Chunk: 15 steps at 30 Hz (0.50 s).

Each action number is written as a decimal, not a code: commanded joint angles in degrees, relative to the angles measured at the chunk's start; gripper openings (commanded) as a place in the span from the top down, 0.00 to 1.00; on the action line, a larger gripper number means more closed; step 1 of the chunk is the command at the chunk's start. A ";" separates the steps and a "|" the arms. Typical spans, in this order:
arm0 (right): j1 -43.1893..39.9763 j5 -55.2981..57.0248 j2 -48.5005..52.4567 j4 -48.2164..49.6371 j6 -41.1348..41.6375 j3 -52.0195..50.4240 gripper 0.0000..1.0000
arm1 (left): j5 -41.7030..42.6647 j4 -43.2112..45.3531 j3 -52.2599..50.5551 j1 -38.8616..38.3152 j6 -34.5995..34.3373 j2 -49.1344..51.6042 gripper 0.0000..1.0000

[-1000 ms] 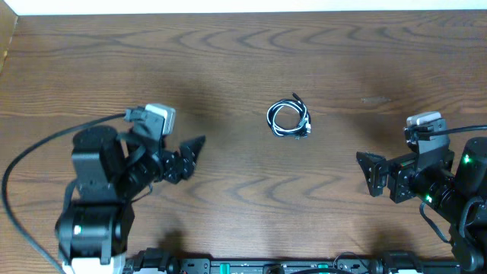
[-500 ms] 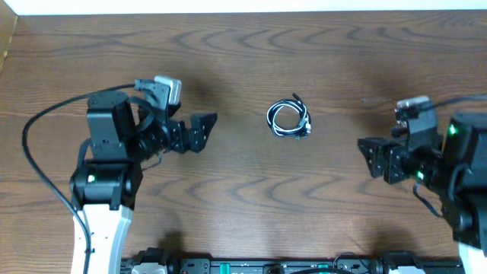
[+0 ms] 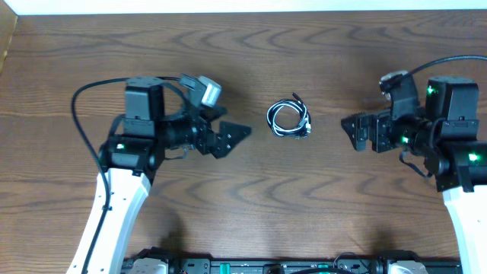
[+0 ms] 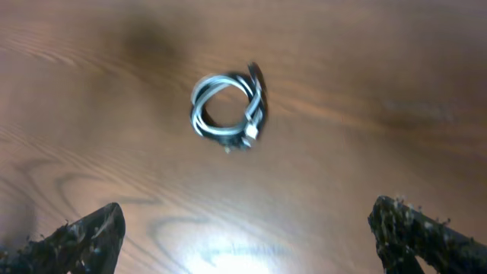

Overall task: Untangle cables
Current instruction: 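Raise both arms and move grippers toward the coiled cable bundle, then lower the left gripper onto the cable bundle and close on it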

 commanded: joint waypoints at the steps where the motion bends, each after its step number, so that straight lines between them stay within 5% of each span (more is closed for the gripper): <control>1: -0.22 -8.68 0.39 3.69 -0.50 0.94 0.01 | 4.39 -0.33 0.85 -3.41 5.38 0.44 0.02; 4: -0.22 -5.40 1.01 5.57 -0.37 0.94 0.01 | 0.98 -0.33 0.85 -5.62 5.66 0.44 0.02; 10: -0.24 1.25 4.35 6.12 1.51 0.94 0.01 | -26.23 -0.96 0.85 -12.83 3.02 0.70 0.02; 15: -0.24 2.32 9.01 6.86 2.82 0.94 0.02 | -37.81 0.00 0.85 -19.12 -0.46 2.45 0.02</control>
